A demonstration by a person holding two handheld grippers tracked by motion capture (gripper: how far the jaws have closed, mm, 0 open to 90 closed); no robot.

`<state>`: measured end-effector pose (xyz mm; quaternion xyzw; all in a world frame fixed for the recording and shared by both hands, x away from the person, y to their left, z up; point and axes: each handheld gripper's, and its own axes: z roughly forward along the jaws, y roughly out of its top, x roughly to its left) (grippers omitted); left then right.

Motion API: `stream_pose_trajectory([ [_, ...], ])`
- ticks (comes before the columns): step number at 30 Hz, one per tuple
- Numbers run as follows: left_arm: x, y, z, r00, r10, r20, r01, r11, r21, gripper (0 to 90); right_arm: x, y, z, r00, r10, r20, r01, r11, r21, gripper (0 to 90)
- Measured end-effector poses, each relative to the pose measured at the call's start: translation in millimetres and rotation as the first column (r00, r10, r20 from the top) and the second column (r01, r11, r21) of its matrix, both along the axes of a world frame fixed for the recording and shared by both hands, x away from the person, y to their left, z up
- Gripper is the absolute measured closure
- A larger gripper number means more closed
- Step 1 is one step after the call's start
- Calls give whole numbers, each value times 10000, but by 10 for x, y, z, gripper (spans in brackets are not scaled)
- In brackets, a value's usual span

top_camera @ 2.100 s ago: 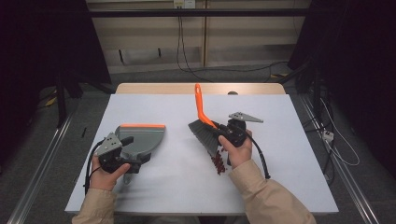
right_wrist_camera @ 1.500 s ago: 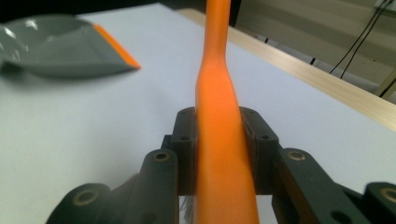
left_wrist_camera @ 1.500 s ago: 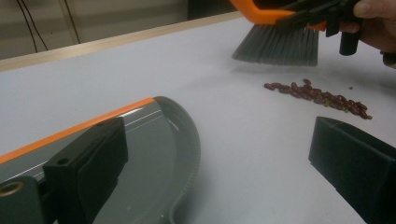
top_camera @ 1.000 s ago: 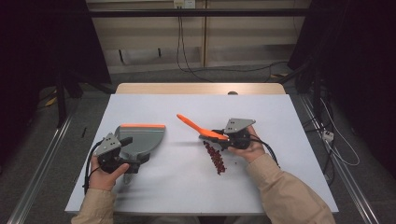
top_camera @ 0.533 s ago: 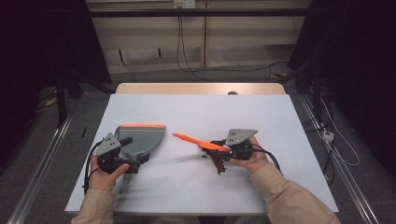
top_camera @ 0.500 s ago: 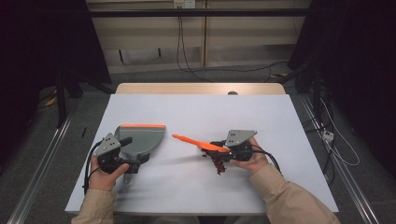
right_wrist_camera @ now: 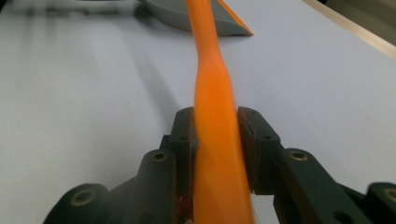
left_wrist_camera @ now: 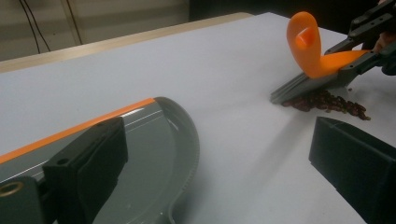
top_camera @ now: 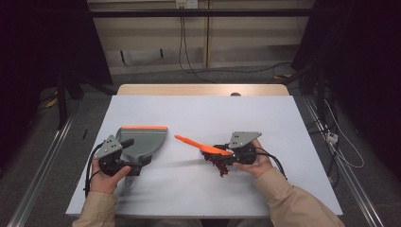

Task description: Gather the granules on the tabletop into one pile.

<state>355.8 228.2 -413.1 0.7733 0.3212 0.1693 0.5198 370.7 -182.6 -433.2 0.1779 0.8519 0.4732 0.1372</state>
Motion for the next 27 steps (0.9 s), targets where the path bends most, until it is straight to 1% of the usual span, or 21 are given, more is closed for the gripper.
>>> stream_pose_trajectory([
  [1, 2, -1, -2, 10000, -13, -10, 13, 10000, 27, 43, 13, -8, 3, 9997, -107, -206, 109, 9999, 93, 686],
  [2, 2, -1, -2, 10000, -13, -10, 13, 10000, 27, 43, 13, -8, 3, 9997, -107, -206, 109, 9999, 93, 686],
  [3, 4, -7, -5, 10000, -20, -15, 20, 10000, 13, 43, 26, -10, 14, 9991, -371, -184, 372, 9993, 80, 690],
  [4, 4, -7, -5, 10000, -20, -15, 20, 10000, 13, 43, 26, -10, 14, 9991, -371, -184, 372, 9993, 80, 690],
  [5, 4, -11, -7, 10000, -37, -20, 37, 10000, 12, 43, 53, -20, 12, 9981, -549, -265, 553, 9983, 174, 692],
  [6, 4, -11, -7, 10000, -37, -20, 37, 10000, 12, 43, 53, -20, 12, 9981, -549, -265, 553, 9983, 174, 692],
  [7, 5, -12, -10, 10000, -26, -39, 26, 10000, 36, 43, 68, -29, 15, 9957, -896, -216, 899, 9958, 161, 697],
  [8, 5, -12, -10, 10000, -26, -39, 26, 10000, 36, 43, 68, -29, 15, 9957, -896, -216, 899, 9958, 161, 697],
  [9, 9, -11, -13, 10000, -25, -42, 25, 10000, 76, 43, 90, -48, 3, 9927, -1181, -247, 1189, 9924, 320, 703],
  [10, 9, -11, -13, 10000, -25, -42, 25, 10000, 76, 43, 90, -48, 3, 9927, -1181, -247, 1189, 9924, 320, 703],
  [11, 9, -10, -14, 10000, -22, -48, 22, 10000, 73, 43, 103, -62, 5, 9901, -1388, -214, 1394, 9899, 273, 704],
  [12, 9, -10, -14, 10000, -22, -48, 22, 10000, 73, 43, 103, -62, 5, 9901, -1388, -214, 1394, 9899, 273, 704],
  [13, 8, -15, -16, 10000, 46, -27, -46, 10000, 37, 43, 112, -72, 3, 9875, -1526, -404, 1540, 9875, 349, 705],
  [14, 8, -15, -16, 10000, 46, -27, -46, 10000, 37, 43, 112, -72, 3, 9875, -1526, -404, 1540, 9875, 349, 705],
  [15, 10, -14, -17, 10000, 48, -36, -48, 10000, 35, 43, 108, -60, 9, 9815, -1867, -435, 1880, 9818, 284, 708],
  [16, 10, -14, -17, 10000, 48, -36, -48, 10000, 35, 42, 108, -60, 9, 9815, -1867, -435, 1880, 9818, 284, 708],
  [17, 9, -14, -17, 10000, 43, -24, -43, 10000, 49, 42, 100, -43, 15, 9793, -1982, -402, 1991, 9797, 218, 709],
  [22, 10, -8, -15, 10000, 43, -22, -43, 10000, 76, 42, 82, -19, 19, 9833, -1723, -595, 1744, 9841, 335, 710],
  [24, 10, -10, -15, 10000, 52, -20, -52, 10000, 69, 42, 53, 9, 27, 9878, -1514, -366, 1520, 9883, 150, 710],
  [26, 8, -12, -13, 10000, 33, -4, -33, 10000, 78, 42, 44, 21, 27, 9896, -1407, -285, 1410, 9899, 109, 710],
  [27, 7, -13, -13, 10000, 55, -3, -55, 10000, 25, 42, 46, 24, 25, 9920, -1229, -280, 1233, 9923, 117, 710],
])
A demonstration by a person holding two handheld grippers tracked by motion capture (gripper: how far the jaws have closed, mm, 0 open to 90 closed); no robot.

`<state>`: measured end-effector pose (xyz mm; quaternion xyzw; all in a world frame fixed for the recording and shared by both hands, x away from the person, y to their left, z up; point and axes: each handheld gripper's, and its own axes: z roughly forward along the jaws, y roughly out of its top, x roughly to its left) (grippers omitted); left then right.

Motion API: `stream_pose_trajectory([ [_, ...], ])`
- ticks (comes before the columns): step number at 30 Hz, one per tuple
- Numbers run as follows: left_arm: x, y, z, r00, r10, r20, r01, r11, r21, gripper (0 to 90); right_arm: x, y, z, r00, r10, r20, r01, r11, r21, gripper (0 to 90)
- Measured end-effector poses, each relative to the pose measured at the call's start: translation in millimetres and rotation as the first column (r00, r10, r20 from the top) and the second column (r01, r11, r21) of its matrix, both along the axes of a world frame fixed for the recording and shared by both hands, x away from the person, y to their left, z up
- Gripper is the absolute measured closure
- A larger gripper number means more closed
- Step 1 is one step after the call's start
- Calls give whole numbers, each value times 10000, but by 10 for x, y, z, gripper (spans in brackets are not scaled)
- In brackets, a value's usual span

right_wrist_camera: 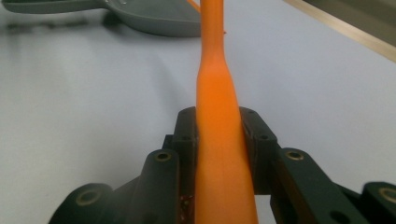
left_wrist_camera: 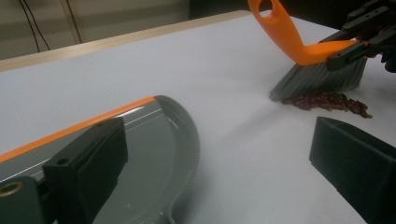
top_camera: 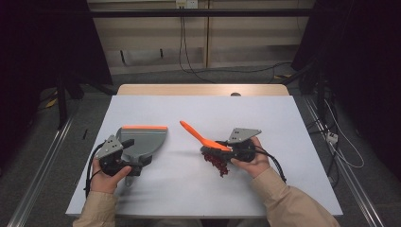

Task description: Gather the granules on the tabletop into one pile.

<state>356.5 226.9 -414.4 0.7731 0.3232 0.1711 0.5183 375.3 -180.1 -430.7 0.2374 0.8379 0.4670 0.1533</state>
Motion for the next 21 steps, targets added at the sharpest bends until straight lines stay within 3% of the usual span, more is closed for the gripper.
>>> stream_pose_trajectory([
  [6, 0, 8, 3, 10000, 11, 21, -11, 10000, 22, 42, -35, 39, 3, 9990, 286, 350, -279, 9994, -207, 710],
  [11, -4, 11, 7, 10000, -3, 20, 3, 10000, 8, 42, -28, 38, 14, 9969, 203, 757, -201, 9998, -37, 710],
  [12, -3, 15, 8, 10000, 19, 20, -19, 10000, 26, 42, -13, 17, 45, 9966, 34, 821, -57, 9996, 276, 710],
  [15, -4, 15, 8, 10000, 8, 28, -8, 10000, 30, 42, -13, -17, 85, 9958, -122, 904, 83, 9990, 437, 710],
  [16, -8, 14, 8, 10000, -4, 5, 4, 10000, -1, 42, -31, -76, 119, 9935, -466, 1042, 415, 9979, 505, 710],
  [17, -8, 14, 8, 10000, -4, 5, 4, 10000, -1, 42, -31, -76, 119, 9935, -466, 1042, 415, 9979, 505, 710],
  [18, -11, 14, 9, 10000, 13, 14, -13, 10000, -75, 42, -66, -162, 138, 9882, -977, 1177, 921, 9944, 518, 710],
  [19, -11, 14, 9, 10000, 13, 14, -13, 10000, -75, 42, -66, -162, 138, 9882, -977, 1177, 921, 9944, 518, 710],
  [20, -12, 20, 11, 10000, -12, 17, 12, 10000, -35, 42, -124, -261, 123, 9819, -1443, 1226, 1385, 9888, 550, 710],
  [21, -12, 20, 11, 10000, -12, 17, 12, 10000, -35, 42, -124, -261, 123, 9819, -1443, 1226, 1385, 9888, 550, 710],
])
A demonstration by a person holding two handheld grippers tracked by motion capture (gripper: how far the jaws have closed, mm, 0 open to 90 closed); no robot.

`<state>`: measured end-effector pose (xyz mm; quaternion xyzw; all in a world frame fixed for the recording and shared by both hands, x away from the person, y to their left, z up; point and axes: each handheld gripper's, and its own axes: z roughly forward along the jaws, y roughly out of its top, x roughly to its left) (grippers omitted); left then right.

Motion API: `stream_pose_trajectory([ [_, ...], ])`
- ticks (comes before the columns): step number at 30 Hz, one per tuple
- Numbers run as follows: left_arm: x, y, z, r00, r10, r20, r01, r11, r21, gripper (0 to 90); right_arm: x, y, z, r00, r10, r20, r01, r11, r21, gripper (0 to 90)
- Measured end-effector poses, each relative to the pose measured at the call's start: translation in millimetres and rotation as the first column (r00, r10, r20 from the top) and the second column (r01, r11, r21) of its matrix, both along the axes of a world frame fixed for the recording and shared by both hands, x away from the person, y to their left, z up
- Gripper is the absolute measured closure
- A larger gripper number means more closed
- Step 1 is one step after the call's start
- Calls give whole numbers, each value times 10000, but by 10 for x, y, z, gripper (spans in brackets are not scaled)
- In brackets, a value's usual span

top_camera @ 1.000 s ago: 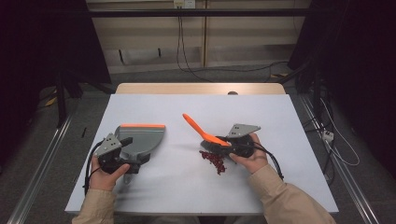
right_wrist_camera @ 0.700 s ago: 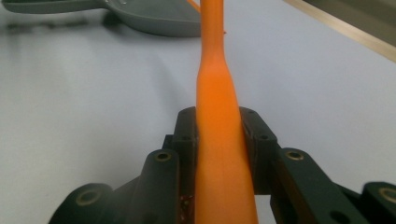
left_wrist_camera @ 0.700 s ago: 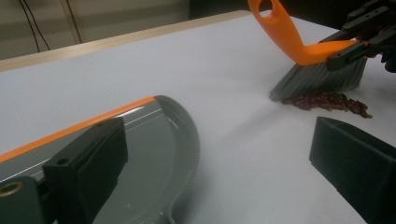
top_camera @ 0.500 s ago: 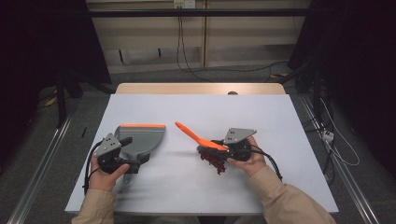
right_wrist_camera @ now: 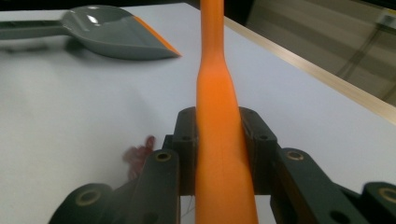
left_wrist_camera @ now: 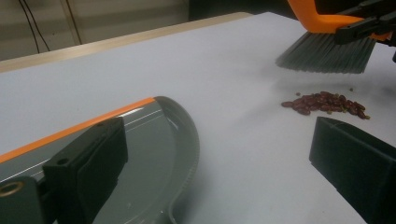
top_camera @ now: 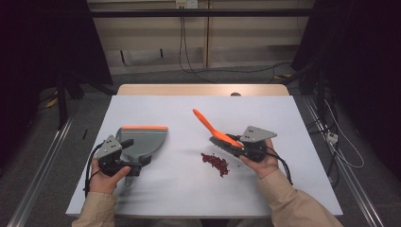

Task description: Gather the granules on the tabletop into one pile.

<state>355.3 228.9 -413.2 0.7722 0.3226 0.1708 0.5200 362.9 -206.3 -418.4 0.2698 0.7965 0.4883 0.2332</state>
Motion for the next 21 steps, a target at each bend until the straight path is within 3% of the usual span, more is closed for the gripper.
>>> stream_pose_trajectory([
  [1, 1, -2, 0, 10000, -14, 21, 14, 10000, -38, 42, -94, -90, -53, 9982, -605, 47, 606, 9981, -110, 710],
  [5, -3, -17, 8, 9999, -101, 56, 101, 9999, -31, 43, -232, -145, -178, 9924, -1226, -105, 1224, 9923, -186, 710],
  [10, -9, -42, 20, 9998, -153, 84, 153, 9999, 5, 43, -248, -34, -211, 9921, -1249, -100, 1247, 9920, -196, 710],
  [16, -18, -21, 21, 10000, -78, 55, 78, 10000, -52, 43, -160, 214, -228, 9948, -1017, -60, 1017, 9948, 34, 710],
  [21, -27, -16, 12, 10000, -12, -29, 13, 10000, 86, 41, -104, 344, -197, 9966, -822, -57, 824, 9953, 517, 709],
])
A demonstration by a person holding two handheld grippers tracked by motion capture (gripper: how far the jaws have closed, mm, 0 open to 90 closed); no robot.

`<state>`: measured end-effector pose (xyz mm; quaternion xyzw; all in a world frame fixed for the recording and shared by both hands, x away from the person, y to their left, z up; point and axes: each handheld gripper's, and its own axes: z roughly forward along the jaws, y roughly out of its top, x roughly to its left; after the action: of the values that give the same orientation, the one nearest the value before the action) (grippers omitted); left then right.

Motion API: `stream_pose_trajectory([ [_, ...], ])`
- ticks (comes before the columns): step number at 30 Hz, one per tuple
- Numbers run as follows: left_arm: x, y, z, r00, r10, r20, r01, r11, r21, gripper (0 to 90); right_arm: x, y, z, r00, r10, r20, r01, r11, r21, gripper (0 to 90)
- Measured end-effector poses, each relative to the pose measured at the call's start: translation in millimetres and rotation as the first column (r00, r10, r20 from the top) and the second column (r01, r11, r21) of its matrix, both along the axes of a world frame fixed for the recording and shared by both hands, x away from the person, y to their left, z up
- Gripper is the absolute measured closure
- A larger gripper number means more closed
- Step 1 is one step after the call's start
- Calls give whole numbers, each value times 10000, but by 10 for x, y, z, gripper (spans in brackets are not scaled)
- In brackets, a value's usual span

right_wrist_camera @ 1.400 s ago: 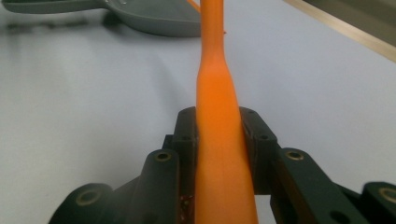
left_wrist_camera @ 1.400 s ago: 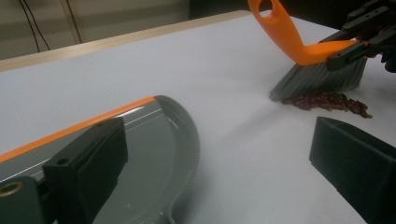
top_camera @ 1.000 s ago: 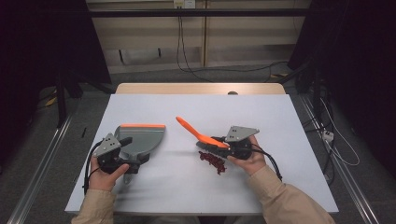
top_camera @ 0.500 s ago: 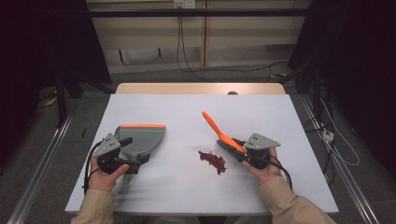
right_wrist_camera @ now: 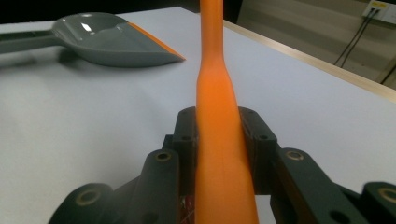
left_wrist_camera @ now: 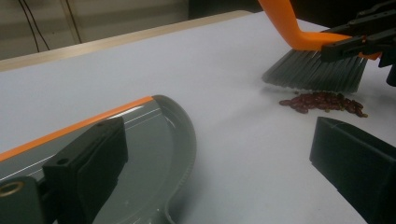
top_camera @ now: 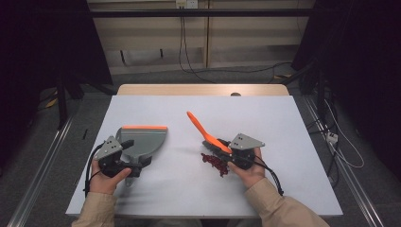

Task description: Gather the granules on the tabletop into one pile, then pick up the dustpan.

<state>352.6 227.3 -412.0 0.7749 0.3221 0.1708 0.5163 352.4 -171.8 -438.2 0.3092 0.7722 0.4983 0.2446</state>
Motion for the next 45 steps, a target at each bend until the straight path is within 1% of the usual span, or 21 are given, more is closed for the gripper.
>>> stream_pose_trajectory([
  [3, -7, 1, -1, 10000, 25, -22, -24, 10000, 10, 42, 9, -8, 21, 10000, -25, 72, 24, 10000, 67, 709],
  [9, -63, 48, -23, 9997, 89, -228, -84, 9997, 238, 46, -10, -162, 109, 9996, -200, 184, 193, 9990, 394, 709],
  [10, -90, 58, -22, 9993, 274, -236, -264, 9989, 400, 47, -32, -229, 128, 9994, -250, 231, 241, 9989, 390, 709],
  [13, -117, 67, -29, 9984, 461, -320, -445, 9978, 495, 48, -56, -296, 127, 9991, -373, 198, 365, 9987, 356, 709],
  [14, -150, 72, -49, 9970, 680, -373, -653, 9953, 710, 51, -78, -351, 117, 9986, -513, 149, 509, 9983, 294, 709],
  [16, -189, 74, -76, 9954, 877, -392, -842, 9929, 836, 54, -95, -397, 107, 9986, -531, 58, 528, 9977, 425, 709],
  [17, -189, 74, -76, 9954, 877, -392, -842, 9929, 836, 55, -95, -397, 107, 9986, -531, 58, 528, 9977, 425, 709],
  [18, -216, 87, -104, 9937, 1023, -458, -966, 9890, 1120, 56, -110, -429, 104, 9983, -585, 61, 582, 9974, 420, 709],
  [19, -216, 87, -104, 9937, 1023, -458, -966, 9890, 1120, 58, -113, -443, 103, 9982, -601, 78, 597, 9973, 440, 709],
  [20, -231, 111, -127, 9905, 1275, -506, -1196, 9834, 1364, 59, -117, -453, 106, 9980, -632, 96, 627, 9971, 436, 709],
  [21, -231, 111, -127, 9905, 1275, -506, -1196, 9834, 1364, 61, -117, -453, 106, 9980, -632, 96, 627, 9971, 436, 709],
  [22, -232, 135, -158, 9866, 1544, -519, -1444, 9765, 1600, 67, -123, -461, 111, 9981, -602, 126, 595, 9971, 475, 709],
  [23, -232, 135, -158, 9866, 1544, -519, -1444, 9765, 1600, 66, -123, -461, 111, 9981, -602, 126, 595, 9971, 475, 709],
  [24, -218, 151, -200, 9823, 1746, -680, -1618, 9733, 1631, 67, -129, -456, 118, 9980, -605, 175, 596, 9970, 503, 709],
  [25, -218, 151, -200, 9823, 1746, -680, -1618, 9733, 1631, 74, -129, -456, 118, 9980, -605, 175, 596, 9970, 503, 709],
  [26, -203, 165, -238, 9786, 1895, -799, -1737, 9695, 1727, 81, -136, -453, 126, 9980, -591, 233, 578, 9969, 530, 709],
  [28, -195, 181, -255, 9764, 1969, -889, -1789, 9676, 1783, 88, -138, -457, 135, 9979, -592, 260, 577, 9968, 549, 709],
  [33, -191, 168, -271, 9741, 2065, -924, -1890, 9673, 1693, 93, -141, -479, 138, 9974, -676, 248, 660, 9960, 598, 709],
  [38, -180, 137, -307, 9719, 2108, -1045, -1879, 9627, 1944, 98, -127, -497, 139, 9976, -671, 160, 656, 9947, 789, 709],
  [40, -175, 143, -321, 9678, 2236, -1155, -1980, 9599, 1986, 108, -127, -504, 142, 9975, -695, 149, 681, 9944, 808, 709],
  [45, -167, 152, -334, 9630, 2366, -1290, -2080, 9569, 2029, 126, -122, -522, 140, 9976, -695, 61, 686, 9932, 941, 709],
])
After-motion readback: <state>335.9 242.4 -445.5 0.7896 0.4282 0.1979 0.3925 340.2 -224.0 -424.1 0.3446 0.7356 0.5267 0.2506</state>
